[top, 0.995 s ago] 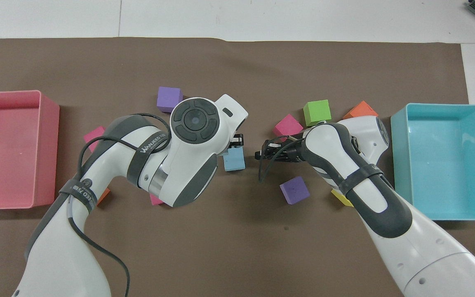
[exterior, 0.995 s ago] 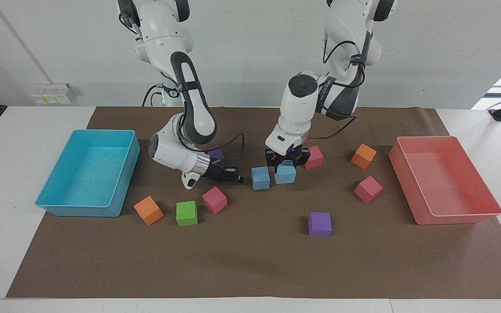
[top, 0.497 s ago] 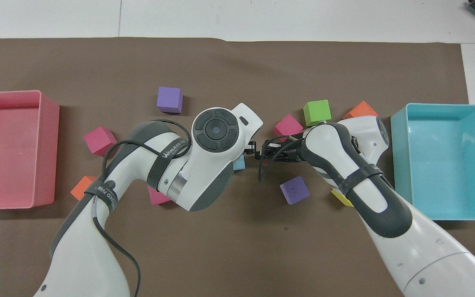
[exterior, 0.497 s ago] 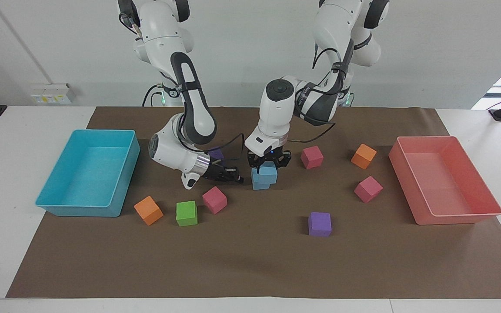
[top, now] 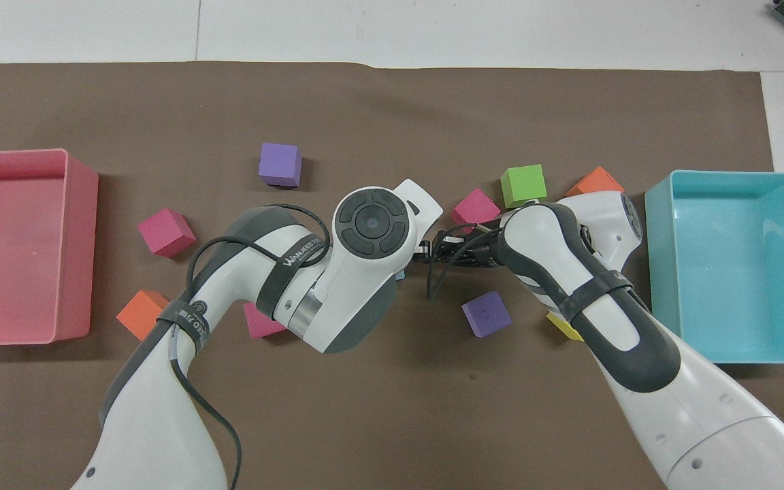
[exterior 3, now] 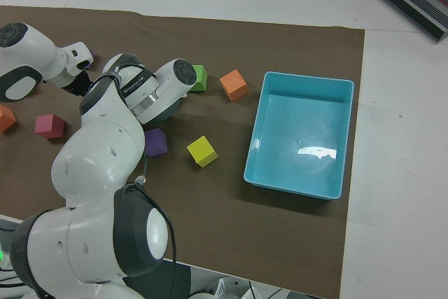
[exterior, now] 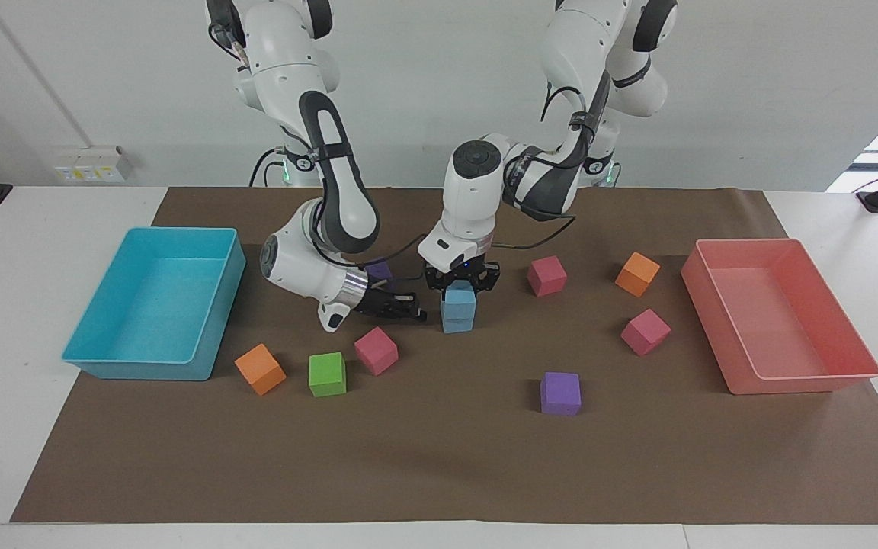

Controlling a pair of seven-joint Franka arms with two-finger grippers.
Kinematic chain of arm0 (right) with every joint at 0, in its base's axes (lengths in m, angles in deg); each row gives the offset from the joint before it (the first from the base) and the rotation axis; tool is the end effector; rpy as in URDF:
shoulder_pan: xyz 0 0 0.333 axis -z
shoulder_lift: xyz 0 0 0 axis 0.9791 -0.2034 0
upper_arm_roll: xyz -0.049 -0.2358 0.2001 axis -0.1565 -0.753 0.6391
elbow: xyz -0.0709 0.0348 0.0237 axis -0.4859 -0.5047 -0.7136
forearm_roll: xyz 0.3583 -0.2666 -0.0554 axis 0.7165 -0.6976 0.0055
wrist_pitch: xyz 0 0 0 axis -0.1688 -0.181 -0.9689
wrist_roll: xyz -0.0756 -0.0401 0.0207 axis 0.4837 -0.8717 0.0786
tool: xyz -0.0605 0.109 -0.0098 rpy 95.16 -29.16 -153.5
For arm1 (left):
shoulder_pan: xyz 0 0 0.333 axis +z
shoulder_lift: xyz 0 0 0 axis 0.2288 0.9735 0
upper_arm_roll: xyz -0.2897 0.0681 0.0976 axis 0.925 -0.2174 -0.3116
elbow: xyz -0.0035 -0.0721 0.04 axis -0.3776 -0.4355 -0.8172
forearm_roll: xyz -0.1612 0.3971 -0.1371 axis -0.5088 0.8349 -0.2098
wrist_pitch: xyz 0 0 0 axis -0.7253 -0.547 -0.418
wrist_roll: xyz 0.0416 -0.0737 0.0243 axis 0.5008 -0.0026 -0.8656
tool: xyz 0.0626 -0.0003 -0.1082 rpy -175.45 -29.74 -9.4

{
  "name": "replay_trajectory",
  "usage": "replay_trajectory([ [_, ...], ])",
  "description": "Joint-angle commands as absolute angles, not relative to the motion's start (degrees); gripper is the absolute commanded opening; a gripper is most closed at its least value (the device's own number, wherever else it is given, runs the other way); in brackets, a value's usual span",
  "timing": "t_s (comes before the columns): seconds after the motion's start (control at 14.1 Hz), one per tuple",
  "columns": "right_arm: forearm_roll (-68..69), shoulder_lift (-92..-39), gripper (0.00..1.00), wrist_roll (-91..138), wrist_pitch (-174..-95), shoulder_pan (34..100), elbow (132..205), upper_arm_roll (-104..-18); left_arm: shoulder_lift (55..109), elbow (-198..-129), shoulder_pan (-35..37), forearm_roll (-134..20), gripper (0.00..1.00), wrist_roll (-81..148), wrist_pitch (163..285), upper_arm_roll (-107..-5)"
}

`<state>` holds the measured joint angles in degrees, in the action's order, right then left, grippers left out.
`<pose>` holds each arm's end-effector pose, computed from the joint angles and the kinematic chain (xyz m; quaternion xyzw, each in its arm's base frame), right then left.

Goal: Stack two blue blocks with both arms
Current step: 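Lower the cube onto the center blue cube and open the left gripper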

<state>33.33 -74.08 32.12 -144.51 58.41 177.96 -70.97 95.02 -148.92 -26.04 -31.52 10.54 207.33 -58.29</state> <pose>0.6117 0.2301 0.2025 -0.9170 0.0894 0.0664 0.3830 0.5530 -0.4675 0.3344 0.9993 -0.0173 0.0217 0.0234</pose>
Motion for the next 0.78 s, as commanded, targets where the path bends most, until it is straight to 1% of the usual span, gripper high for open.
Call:
replay_trajectory([
  [0.0,35.3,-74.2,0.00,33.2,-145.2,58.7,178.2,-70.6,95.2,-149.0,-26.9,-32.4,0.00,8.8,207.2,-59.1],
  [0.71,35.2,-74.2,0.00,33.2,-145.4,58.7,178.2,-70.6,94.9,-150.1,-27.6,-32.7,0.00,8.7,207.2,-59.1],
])
